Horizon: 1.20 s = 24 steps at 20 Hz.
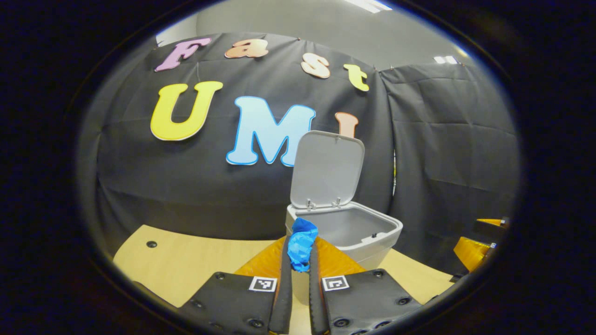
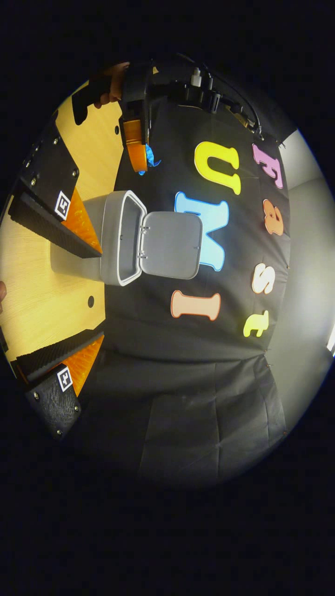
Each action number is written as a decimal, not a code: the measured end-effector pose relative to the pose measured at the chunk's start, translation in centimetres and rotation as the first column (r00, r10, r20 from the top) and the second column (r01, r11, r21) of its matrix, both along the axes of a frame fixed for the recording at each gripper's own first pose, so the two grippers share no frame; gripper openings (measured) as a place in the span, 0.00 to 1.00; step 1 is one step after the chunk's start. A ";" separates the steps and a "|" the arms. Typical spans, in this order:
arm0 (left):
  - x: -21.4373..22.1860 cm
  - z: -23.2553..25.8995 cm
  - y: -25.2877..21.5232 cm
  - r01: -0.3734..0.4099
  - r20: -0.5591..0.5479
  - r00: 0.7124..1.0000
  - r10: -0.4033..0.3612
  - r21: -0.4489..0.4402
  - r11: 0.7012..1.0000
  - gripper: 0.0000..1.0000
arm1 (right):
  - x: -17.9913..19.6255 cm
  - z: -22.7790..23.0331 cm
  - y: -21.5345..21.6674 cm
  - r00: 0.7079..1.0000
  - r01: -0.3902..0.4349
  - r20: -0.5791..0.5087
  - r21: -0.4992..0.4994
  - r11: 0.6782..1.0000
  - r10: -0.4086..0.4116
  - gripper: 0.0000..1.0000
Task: Press the lid of the desktop garbage bin to open it, pick up the crumpled paper on the desktop and throw it into the bin, then pick up the pop can on the desktop and drop it into the bin, and finally close the garbage bin lid.
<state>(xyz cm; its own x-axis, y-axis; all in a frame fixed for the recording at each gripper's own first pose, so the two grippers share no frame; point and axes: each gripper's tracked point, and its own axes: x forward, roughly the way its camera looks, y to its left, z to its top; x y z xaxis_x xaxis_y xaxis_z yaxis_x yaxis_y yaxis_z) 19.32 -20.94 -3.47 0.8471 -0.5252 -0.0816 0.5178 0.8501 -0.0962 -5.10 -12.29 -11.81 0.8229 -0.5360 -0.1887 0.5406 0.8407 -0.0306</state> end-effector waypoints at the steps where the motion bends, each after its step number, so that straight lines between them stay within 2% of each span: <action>1: 0.4 0.1 -0.7 0.010 0.012 1.000 -0.010 0.002 1.000 0.22 | -0.5 0.0 -0.2 1.000 0.017 -0.003 0.002 1.000 -0.017 0.98; 7: 1.9 -0.2 -5.0 0.070 0.051 0.996 -0.071 0.011 0.997 0.23 | -3.9 0.4 -1.2 0.993 0.118 -0.028 -0.027 0.993 -0.119 0.98; 14: 4.7 -1.8 -9.1 0.121 0.056 0.990 -0.126 0.081 0.989 0.19 | -4.7 0.4 -0.9 0.987 0.154 -0.039 -0.025 0.988 -0.155 0.98; 15: 5.0 -2.4 -9.5 0.126 0.043 0.990 -0.131 0.093 0.988 0.24 | -4.5 0.4 -0.9 0.988 0.151 -0.036 -0.023 0.988 -0.152 0.98; 17: 5.5 -3.2 -10.1 0.130 0.020 0.991 -0.133 0.119 0.984 0.23 | -4.1 0.6 -0.7 0.989 0.145 -0.028 -0.021 0.989 -0.145 0.98; 20: 5.6 -4.3 -10.4 0.137 -0.010 0.990 -0.137 0.156 0.978 0.31 | -3.6 0.7 -0.4 0.991 0.132 -0.021 -0.030 0.991 -0.133 0.98; 22: 5.7 -4.2 -10.6 0.146 -0.007 0.989 -0.146 0.157 0.977 0.41 | -3.4 0.8 -0.2 0.992 0.126 -0.019 -0.032 0.992 -0.127 0.98; 23: 5.5 -4.1 -10.6 0.148 -0.006 0.989 -0.149 0.155 0.977 0.39 | -3.3 0.7 -0.2 0.992 0.124 -0.018 -0.030 0.992 -0.124 0.98; 24: 5.4 -4.1 -10.6 0.153 -0.009 0.988 -0.153 0.154 0.976 0.43 | -3.3 0.8 -0.2 0.992 0.125 -0.016 -0.028 0.992 -0.125 0.98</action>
<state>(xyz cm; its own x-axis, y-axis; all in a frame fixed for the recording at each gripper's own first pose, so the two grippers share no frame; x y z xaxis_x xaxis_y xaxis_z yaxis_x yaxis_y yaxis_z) 24.72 -31.59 -7.62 0.7579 -0.6301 -0.1689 0.6431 0.7652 0.0312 -8.38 -12.52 -11.01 0.7458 -0.6395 -0.1868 0.6406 0.7653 -0.0625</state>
